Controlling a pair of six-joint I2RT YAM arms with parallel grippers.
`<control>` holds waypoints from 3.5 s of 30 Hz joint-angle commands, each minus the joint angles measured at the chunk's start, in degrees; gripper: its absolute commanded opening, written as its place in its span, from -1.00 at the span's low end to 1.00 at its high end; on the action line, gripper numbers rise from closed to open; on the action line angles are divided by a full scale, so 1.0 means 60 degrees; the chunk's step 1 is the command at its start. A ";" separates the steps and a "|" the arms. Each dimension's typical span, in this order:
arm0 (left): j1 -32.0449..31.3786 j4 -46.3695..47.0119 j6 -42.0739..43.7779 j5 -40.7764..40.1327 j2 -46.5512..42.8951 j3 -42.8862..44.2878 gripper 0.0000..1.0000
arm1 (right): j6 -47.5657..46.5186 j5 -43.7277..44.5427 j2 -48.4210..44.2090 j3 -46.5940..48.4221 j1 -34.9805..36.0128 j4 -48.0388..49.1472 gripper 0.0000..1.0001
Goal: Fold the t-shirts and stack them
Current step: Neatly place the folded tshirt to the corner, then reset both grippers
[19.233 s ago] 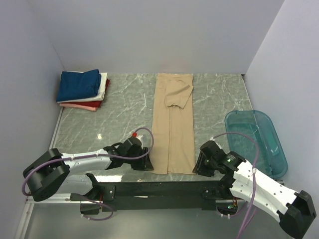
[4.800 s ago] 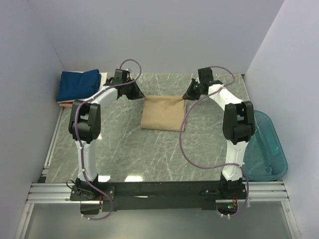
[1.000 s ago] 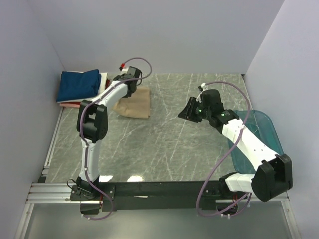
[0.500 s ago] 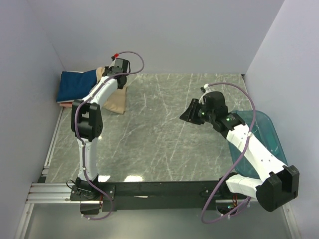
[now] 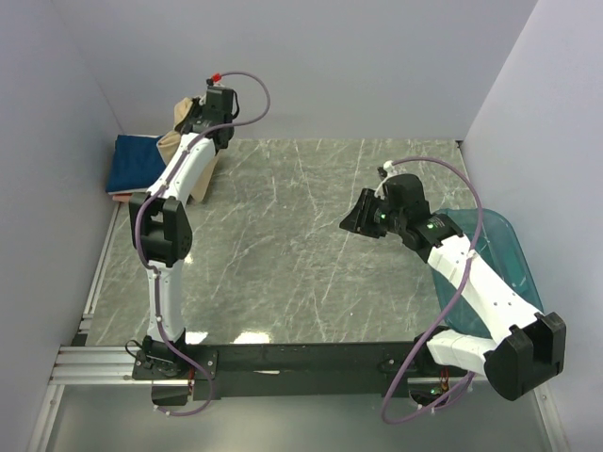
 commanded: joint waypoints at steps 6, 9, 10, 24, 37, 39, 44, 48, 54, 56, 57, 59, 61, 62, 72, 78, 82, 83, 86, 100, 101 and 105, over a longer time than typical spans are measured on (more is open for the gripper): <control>0.0125 0.0631 0.0725 -0.0081 -0.1108 0.1099 -0.99 | -0.0115 0.0197 -0.0028 0.0590 0.0180 -0.0036 -0.24; 0.0199 0.0412 0.0667 0.0109 -0.1006 0.1568 -0.99 | -0.0115 0.0212 0.0001 0.0620 0.0210 -0.0037 -0.24; 0.0213 0.0368 0.0624 0.0168 -0.0976 0.1685 -0.99 | -0.0115 0.0212 -0.0013 0.0634 0.0210 -0.0051 -0.24; 0.0857 0.0338 0.0433 0.0944 -0.1225 0.1804 -0.99 | -0.0188 0.0343 0.0426 0.0971 0.0297 -0.0285 -0.24; 0.2641 0.0732 -0.0724 0.2745 -0.0903 0.0545 -0.98 | -0.0262 0.0724 0.1158 0.1191 0.0532 -0.0666 -0.24; 0.2864 0.0792 -0.0972 0.3039 -0.0611 0.0471 -0.96 | -0.0232 0.0724 0.1188 0.1162 0.0576 -0.0651 -0.24; 0.3450 0.1040 -0.1763 0.3040 0.0195 0.0807 -0.65 | -0.0188 0.0841 0.1364 0.1220 0.0664 -0.0740 -0.23; 0.3524 0.1406 -0.2845 0.3243 0.0109 0.0765 -0.08 | -0.0086 0.0929 0.1218 0.1089 0.0752 -0.0695 -0.22; 0.3509 0.1672 -0.4033 0.4167 -0.0960 -0.0071 0.99 | -0.0027 0.1192 0.0735 0.0781 0.0752 -0.0549 -0.18; 0.3480 0.1744 -0.4283 0.4445 -0.1399 -0.0538 0.99 | -0.0056 0.1309 0.0617 0.0708 0.0737 -0.0549 -0.17; 0.3451 0.1817 -0.4531 0.4562 -0.1575 -0.0757 0.99 | -0.0085 0.1339 0.0515 0.0693 0.0752 -0.0564 -0.16; 0.3363 0.2066 -0.4795 0.4825 -0.2144 -0.1548 0.99 | -0.0115 0.1383 0.0398 0.0635 0.0752 -0.0564 -0.16; 0.3232 0.2139 -0.5410 0.5030 -0.2541 -0.2205 0.99 | -0.0130 0.1398 0.0207 0.0591 0.0752 -0.0520 -0.16; 0.3187 0.2140 -0.5847 0.5249 -0.2906 -0.2427 0.99 | -0.0159 0.1398 0.0134 0.0576 0.0752 -0.0505 -0.16; 0.1797 0.2270 -0.7900 0.6613 -0.6159 -0.6249 0.99 | -0.0305 0.1793 -0.0876 0.0327 0.0723 -0.0564 -0.18; -0.0414 0.3192 -0.8560 0.6743 -0.8327 -0.9428 0.99 | -0.0496 0.2378 -0.1432 0.0195 0.0722 -0.0695 -0.18; -0.2197 0.3560 -0.8840 0.6380 -0.9119 -1.0937 0.99 | -0.0569 0.2906 -0.2004 -0.0097 0.0708 -0.0609 -0.18; -0.2537 0.3532 -0.8869 0.5973 -0.9164 -1.1085 0.99 | -0.0598 0.2950 -0.2121 -0.0185 0.0708 -0.0521 -0.18; -0.3666 0.3473 -0.9088 0.5474 -0.9238 -1.1409 0.99 | -0.0569 0.3112 -0.2561 -0.0507 0.0708 -0.0185 -0.18; -0.5426 0.2960 -0.8884 0.4769 -1.0291 -1.1980 0.99 | -0.0321 0.3684 -0.2738 -0.1255 0.0708 0.0271 -0.21; -0.5426 0.2946 -0.8768 0.4768 -1.0351 -1.1995 0.99 | -0.0306 0.3669 -0.2738 -0.1284 0.0708 0.0329 -0.22; -0.5426 0.2667 -0.8650 0.4739 -1.0468 -1.1820 0.99 | -0.0203 0.3625 -0.2752 -0.1255 0.0708 0.0476 -0.22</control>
